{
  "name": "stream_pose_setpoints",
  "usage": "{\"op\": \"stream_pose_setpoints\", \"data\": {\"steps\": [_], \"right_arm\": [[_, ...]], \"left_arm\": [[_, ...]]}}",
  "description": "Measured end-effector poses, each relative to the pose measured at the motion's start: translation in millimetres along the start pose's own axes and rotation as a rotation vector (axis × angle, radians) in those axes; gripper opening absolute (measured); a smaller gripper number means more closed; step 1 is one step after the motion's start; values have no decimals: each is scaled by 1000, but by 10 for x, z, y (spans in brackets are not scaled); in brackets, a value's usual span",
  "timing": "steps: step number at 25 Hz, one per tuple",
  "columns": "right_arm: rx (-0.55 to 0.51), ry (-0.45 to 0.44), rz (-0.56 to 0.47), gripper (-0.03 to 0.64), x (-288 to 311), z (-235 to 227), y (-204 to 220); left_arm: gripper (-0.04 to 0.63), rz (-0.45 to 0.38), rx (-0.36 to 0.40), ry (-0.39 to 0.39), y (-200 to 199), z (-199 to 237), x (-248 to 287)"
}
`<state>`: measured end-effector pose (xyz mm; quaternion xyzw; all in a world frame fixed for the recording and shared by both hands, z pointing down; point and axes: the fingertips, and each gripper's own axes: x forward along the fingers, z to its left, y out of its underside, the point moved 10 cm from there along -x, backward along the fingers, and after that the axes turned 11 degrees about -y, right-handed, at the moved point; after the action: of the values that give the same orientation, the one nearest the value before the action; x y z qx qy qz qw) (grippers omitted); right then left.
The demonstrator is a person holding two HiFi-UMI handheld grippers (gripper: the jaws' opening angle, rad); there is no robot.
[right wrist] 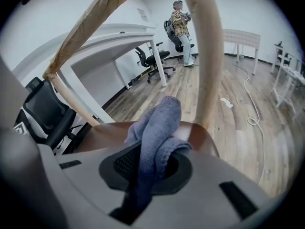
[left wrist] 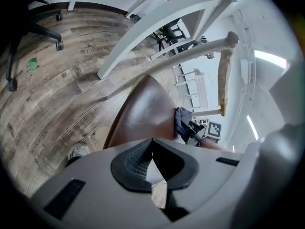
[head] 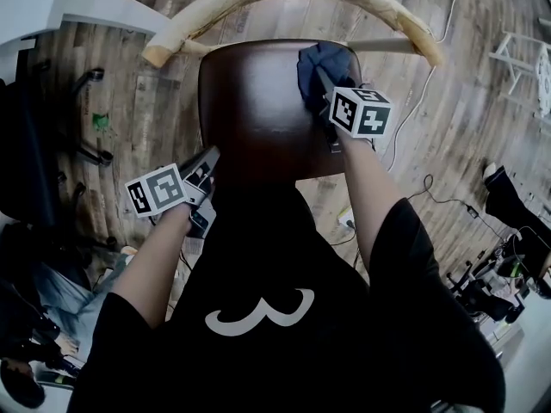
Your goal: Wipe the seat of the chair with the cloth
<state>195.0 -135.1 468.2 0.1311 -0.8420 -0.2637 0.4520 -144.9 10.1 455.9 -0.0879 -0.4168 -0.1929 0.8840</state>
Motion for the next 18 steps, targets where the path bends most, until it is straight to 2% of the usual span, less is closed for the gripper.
{"op": "stream_pose_setpoints", "data": {"steps": [5,9,18], "right_arm": [[-30,51,16,49,-244,-303,30],[-4,94,15,49,-441,-544,82],[-6,66,-6,49,-524,-601,83]], "left_arm": [[15,-10,-22,-4,124,-71,67],[15,-10,-29,-7,236,-141,124],[15,-56,-50,-21,434,-200,109]]}}
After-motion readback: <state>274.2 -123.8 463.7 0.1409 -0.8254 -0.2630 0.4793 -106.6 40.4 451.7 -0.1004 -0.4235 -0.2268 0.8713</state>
